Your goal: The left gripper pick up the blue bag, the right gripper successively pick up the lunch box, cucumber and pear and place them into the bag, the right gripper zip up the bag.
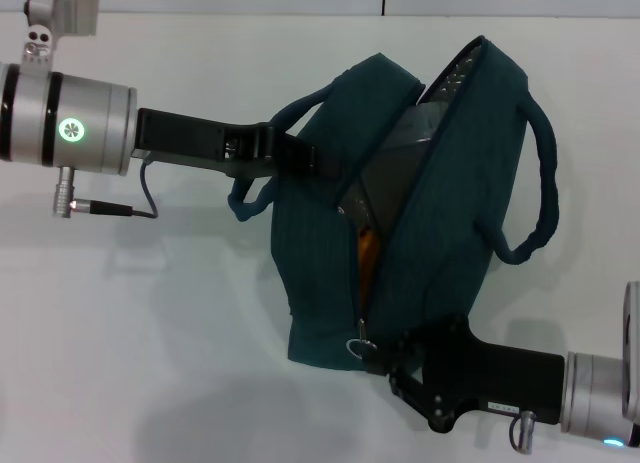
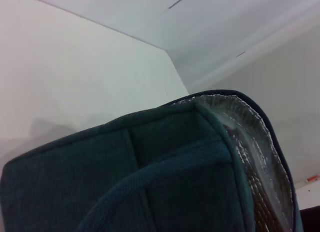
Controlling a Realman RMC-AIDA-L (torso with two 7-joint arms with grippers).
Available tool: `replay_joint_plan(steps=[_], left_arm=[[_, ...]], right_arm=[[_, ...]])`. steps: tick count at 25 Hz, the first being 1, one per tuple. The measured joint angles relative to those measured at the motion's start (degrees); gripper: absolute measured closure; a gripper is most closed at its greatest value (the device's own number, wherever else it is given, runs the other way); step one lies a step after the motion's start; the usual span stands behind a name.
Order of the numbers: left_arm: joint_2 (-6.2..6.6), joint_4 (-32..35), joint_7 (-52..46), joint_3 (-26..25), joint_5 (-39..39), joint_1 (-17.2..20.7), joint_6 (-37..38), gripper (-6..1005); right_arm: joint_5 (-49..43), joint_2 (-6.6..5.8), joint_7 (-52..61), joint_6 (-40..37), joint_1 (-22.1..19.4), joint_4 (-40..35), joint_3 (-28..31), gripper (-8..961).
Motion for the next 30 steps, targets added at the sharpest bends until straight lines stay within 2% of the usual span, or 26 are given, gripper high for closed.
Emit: replay_joint_plan(steps=[6,11,30], left_arm=[[0.01,0.0,0.0,0.0,0.0,0.1,0.0,953],[0.13,0.0,0.1,0.0,0.0,0.2,0.0,953],[0.18,0.0,0.4,-0.1,0.0,0.5,0.0,953]], right_arm=[[1.3,0.0,0.0,0.5,-0.1,0.0,-0.1,828],[1.9,0.0,0.0,0.9,0.0,0.0,-0.1,947],[2.0,-0.04,-0.9,-2.8,-0.6,0.8,-0.5,942]])
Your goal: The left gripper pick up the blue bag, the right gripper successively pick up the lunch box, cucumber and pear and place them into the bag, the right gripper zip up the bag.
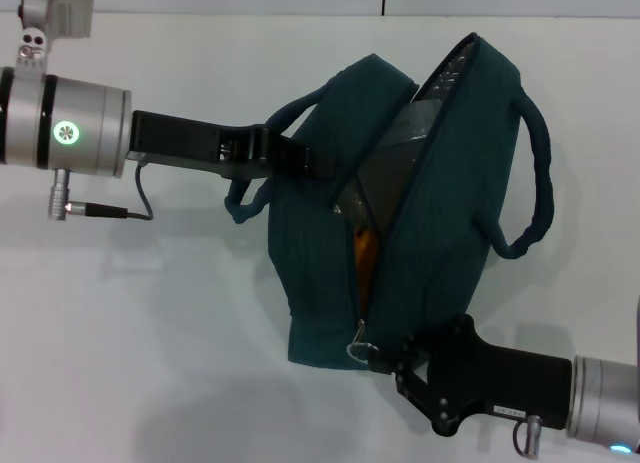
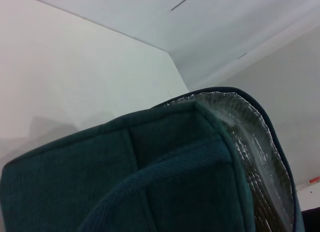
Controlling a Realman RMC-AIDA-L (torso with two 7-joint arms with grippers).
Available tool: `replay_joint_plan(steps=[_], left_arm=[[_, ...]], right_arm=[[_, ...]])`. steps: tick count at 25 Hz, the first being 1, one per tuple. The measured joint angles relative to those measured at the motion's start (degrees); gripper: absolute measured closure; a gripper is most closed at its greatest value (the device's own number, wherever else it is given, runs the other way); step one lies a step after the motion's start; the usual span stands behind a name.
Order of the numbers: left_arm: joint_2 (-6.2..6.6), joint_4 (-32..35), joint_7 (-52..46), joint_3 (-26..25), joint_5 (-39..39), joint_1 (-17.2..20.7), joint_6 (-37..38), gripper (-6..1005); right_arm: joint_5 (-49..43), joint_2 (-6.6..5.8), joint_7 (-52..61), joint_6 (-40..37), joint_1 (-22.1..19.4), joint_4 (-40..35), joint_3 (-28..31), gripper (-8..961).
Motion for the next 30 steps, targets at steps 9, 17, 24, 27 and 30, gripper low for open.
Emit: replay_joint_plan(steps=[9,17,24,27,30], left_arm=[[-0.07,0.0,0.0,0.0,0.0,0.2,0.0,953],[0.08,-0.8,0.2,-0.1,0.0,0.2,0.0,952],[0.09,-0.8,0.3,-0.1,0.0,0.2,-0.1,952],[0.09,-0.8,0.3,-0.1,0.0,0.2,-0.1,952],[0.09,-0.7,0.3,-0.2,0.0,0.2,-0.2,952]], right_arm=[[0.9,0.07,-2.5,-1.3,-0.9,-0.1,0.2,940],[2.4,-0.09,-2.8,-3.0,-1.2,0.6,0.7,938],[2.4,-0.14,-2.8,-9.8,-1.5,4.1,5.4,937],[2.4,-0.13,-2.8,-12.0,-1.5,4.4,6.8,936],[2.4,-0.11,-2.6,-12.5,-1.4,4.4,7.0,935]])
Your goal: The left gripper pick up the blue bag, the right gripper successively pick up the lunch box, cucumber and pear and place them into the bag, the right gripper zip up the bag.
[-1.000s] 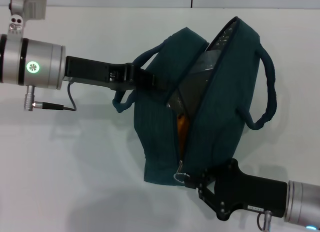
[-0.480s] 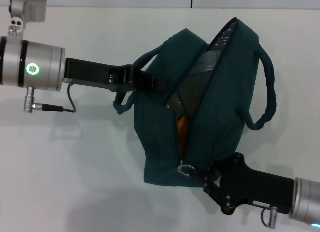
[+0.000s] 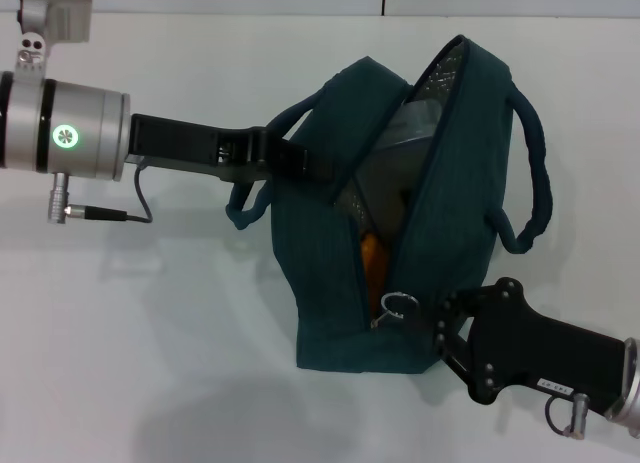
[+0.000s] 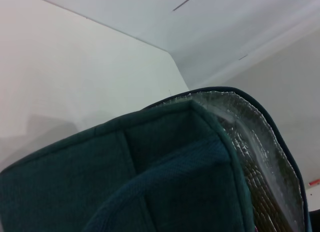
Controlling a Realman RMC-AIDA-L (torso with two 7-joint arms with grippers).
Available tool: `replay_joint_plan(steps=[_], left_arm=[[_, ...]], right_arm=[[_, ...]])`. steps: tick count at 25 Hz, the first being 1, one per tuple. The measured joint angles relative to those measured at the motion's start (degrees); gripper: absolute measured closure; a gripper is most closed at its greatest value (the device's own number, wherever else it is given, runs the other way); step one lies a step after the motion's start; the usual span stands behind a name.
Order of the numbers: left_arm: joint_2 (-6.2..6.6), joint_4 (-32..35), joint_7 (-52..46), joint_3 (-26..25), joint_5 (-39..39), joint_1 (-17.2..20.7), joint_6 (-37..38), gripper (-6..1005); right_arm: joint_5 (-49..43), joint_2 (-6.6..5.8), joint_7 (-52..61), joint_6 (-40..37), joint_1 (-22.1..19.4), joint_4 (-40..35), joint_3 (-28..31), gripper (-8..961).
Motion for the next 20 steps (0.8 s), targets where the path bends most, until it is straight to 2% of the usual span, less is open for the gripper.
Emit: replay_joint_plan(steps=[20], left_arm=[[-0.35,0.0,1.3,-1.0,-0.9,0.6,-1.0,952]], right_arm=[[0.1,0.15,0.5,-2.7,1.1,-1.4,-0.5,930]])
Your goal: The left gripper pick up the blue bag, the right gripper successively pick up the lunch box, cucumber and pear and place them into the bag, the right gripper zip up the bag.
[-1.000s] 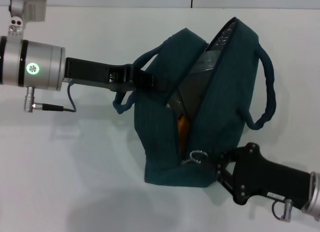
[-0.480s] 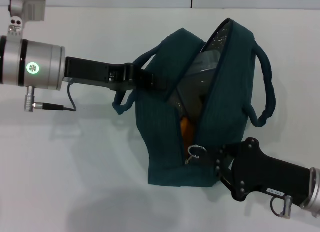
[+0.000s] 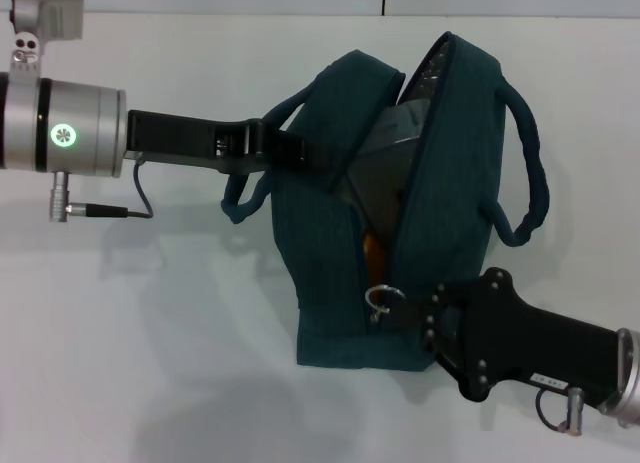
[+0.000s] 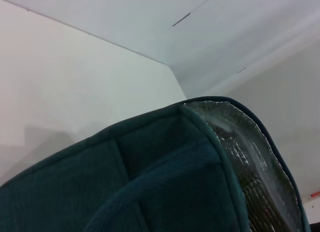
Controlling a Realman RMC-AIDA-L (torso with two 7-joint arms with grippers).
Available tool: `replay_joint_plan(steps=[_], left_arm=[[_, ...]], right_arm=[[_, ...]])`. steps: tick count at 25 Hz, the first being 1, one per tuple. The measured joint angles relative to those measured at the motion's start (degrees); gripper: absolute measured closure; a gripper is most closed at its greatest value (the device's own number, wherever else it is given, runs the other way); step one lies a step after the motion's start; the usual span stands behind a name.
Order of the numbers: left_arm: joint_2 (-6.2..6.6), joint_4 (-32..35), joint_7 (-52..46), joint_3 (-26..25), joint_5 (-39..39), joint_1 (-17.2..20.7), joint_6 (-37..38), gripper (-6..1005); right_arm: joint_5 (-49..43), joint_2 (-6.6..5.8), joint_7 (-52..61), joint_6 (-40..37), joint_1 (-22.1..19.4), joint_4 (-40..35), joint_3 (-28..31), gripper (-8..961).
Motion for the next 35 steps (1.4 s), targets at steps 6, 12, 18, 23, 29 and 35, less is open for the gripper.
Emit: replay_joint_plan(steps=[6,12,18,23,29,35], left_arm=[[0.14,-1.1,1.9,0.1,-0.6,0.1,0.5,952],[-0.06,-1.3,3.7,0.1,-0.8,0.1,0.6,906],[-0.54,-1.3,10.1,0.1,-6.7,1.8,0.6,625],[-0.66,-0.9,15.0,0.1,-13.6,4.2,0.6,516],[-0.25,0.0,20.4,0.1,-20.1,7.1,1.2,386],[-0.13,0.8,24.8,0.0,-23.2,10.3,2.7,193]], right_arm=[[1.0,0.0,0.0,0.0,0.0,-0.2,-0.1,929],[1.1,0.0,0.0,0.0,0.0,-0.5,-0.1,928],[1.1,0.0,0.0,0.0,0.0,-0.5,-0.1,926],[1.1,0.0,0.0,0.0,0.0,-0.4,-0.1,925],[1.1,0.0,0.0,-0.3,0.0,-0.3,0.1,924],[1.3,0.0,0.0,-1.9,0.2,-0.6,0.6,922]])
